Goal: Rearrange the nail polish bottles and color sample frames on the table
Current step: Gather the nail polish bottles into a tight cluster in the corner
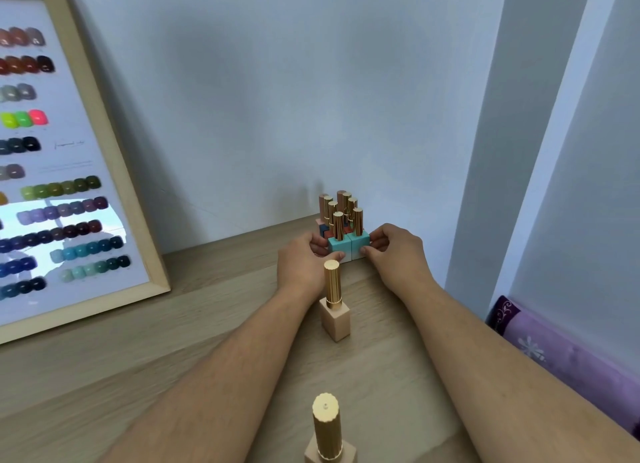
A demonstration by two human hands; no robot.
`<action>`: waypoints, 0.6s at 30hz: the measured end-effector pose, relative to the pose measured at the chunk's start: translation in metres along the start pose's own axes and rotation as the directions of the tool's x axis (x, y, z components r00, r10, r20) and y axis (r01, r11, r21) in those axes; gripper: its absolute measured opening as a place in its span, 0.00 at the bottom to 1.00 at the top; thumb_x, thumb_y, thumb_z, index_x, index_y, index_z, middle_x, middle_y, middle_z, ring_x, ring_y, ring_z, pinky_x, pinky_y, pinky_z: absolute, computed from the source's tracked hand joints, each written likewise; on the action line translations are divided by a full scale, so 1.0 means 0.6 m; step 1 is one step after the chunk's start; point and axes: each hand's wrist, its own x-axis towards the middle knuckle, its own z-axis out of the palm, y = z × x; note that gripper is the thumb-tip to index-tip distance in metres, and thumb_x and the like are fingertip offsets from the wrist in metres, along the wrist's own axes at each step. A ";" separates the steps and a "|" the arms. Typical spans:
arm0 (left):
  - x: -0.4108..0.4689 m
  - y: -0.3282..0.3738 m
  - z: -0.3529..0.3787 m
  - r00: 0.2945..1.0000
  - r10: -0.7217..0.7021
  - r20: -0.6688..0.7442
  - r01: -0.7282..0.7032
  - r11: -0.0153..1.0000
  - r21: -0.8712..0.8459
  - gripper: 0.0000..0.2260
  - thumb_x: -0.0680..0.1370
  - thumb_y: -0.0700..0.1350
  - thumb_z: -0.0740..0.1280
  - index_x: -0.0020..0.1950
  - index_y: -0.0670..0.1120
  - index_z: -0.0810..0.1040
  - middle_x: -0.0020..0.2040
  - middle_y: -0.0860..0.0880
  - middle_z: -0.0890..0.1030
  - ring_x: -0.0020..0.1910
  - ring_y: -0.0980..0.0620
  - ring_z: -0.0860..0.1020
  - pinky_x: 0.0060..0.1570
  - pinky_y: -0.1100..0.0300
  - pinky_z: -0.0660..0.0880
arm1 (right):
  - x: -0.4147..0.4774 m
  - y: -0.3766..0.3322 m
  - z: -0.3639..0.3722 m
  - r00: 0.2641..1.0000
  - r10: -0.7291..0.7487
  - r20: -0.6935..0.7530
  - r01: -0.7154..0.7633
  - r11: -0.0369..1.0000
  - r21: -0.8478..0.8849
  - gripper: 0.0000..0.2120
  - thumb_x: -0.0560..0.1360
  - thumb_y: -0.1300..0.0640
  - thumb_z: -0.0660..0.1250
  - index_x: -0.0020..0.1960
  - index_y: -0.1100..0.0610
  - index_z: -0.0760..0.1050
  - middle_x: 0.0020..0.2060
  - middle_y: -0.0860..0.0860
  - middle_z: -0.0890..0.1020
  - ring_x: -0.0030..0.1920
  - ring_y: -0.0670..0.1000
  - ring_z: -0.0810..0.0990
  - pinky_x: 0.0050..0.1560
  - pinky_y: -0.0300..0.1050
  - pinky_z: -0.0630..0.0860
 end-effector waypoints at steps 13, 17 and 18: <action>0.009 -0.010 0.006 0.999 0.050 0.005 -0.050 0.998 0.038 0.12 0.68 0.47 0.75 0.38 0.53 0.72 0.37 0.55 0.77 0.38 0.59 0.76 0.36 0.63 0.74 | 0.004 0.001 0.004 1.000 -0.018 -0.015 0.018 1.000 -0.016 0.11 0.74 0.58 0.68 0.56 0.56 0.75 0.43 0.48 0.76 0.45 0.46 0.75 0.45 0.37 0.71; 0.014 -0.011 0.009 0.999 0.043 -0.012 -0.042 0.998 0.052 0.12 0.68 0.48 0.75 0.37 0.53 0.72 0.36 0.56 0.77 0.38 0.58 0.76 0.35 0.62 0.74 | 0.005 0.001 0.006 1.000 -0.024 -0.011 0.023 1.000 -0.015 0.11 0.74 0.58 0.67 0.56 0.56 0.75 0.44 0.49 0.77 0.44 0.47 0.75 0.44 0.37 0.70; 0.016 -0.011 0.009 0.999 0.041 -0.019 -0.040 0.998 0.051 0.12 0.68 0.49 0.76 0.37 0.53 0.72 0.36 0.56 0.77 0.37 0.58 0.76 0.35 0.63 0.73 | 0.005 0.001 0.006 0.999 -0.030 -0.011 0.030 0.999 -0.014 0.11 0.74 0.58 0.67 0.55 0.56 0.75 0.44 0.49 0.77 0.44 0.47 0.75 0.44 0.37 0.69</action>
